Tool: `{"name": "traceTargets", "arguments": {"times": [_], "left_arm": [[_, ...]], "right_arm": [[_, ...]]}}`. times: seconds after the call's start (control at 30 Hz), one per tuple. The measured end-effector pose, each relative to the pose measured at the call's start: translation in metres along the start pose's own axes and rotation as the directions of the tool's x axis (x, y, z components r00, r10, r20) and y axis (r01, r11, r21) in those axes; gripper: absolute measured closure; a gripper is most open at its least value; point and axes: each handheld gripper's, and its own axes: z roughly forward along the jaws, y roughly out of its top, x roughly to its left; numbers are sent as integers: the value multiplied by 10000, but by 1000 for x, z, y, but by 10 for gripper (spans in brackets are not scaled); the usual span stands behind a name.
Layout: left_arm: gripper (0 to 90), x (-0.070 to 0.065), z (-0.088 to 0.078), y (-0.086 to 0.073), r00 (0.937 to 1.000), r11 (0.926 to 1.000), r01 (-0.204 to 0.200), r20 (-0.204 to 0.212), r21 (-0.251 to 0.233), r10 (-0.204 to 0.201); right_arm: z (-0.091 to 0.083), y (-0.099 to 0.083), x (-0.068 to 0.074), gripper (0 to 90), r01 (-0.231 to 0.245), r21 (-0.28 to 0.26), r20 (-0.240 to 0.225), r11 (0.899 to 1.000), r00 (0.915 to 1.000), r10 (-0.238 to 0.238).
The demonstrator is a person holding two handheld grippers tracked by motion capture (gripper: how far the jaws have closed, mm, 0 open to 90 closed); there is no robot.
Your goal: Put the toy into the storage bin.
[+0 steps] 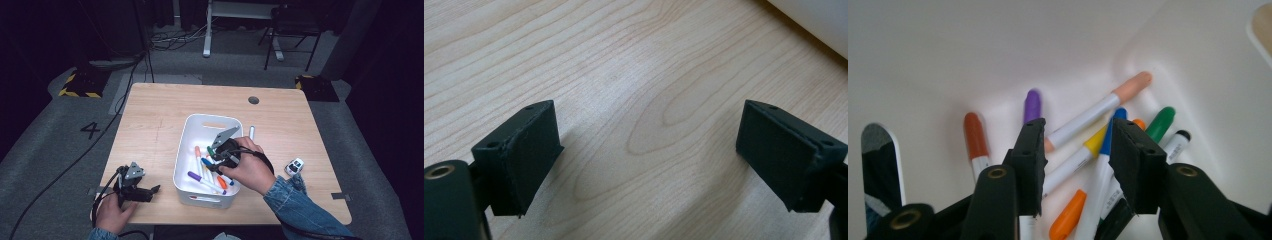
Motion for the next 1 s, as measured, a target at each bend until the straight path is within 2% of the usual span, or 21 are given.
{"name": "traceTargets", "arguments": {"times": [0.17,0.23,0.4,0.57,0.7,0.8,0.87,1.0], "left_arm": [[107,0,0,0,10000,10000,5,-1,-1,-5],[107,0,0,0,10000,10000,2,4,0,-2],[107,0,0,0,10000,10000,-22,10,-1,22],[107,0,0,0,10000,10000,-53,22,4,53],[107,0,-1,0,10000,10000,-67,20,7,67],[107,1,-1,0,10000,10000,-76,30,16,76],[107,0,0,0,10000,10000,-74,27,6,74],[107,1,-1,0,10000,10000,-77,29,17,77]], "right_arm": [[-21,0,-6,580,-191,-684,254,9975,9995,209],[-29,-1,-9,580,-397,-922,341,9950,9985,430],[-46,-7,-21,580,-878,-1371,515,9867,9941,956],[-59,-16,-36,580,-1264,-1571,704,9795,9878,1388],[-69,-24,-47,583,-1528,-1700,915,9735,9812,1699],[-75,-30,-56,578,-1885,-1877,1013,9640,9725,2099],[-77,-35,-62,583,-2004,-1872,1196,9617,9670,2248],[-77,-46,-77,590,-2432,-1895,1355,9513,9531,2707]]}}
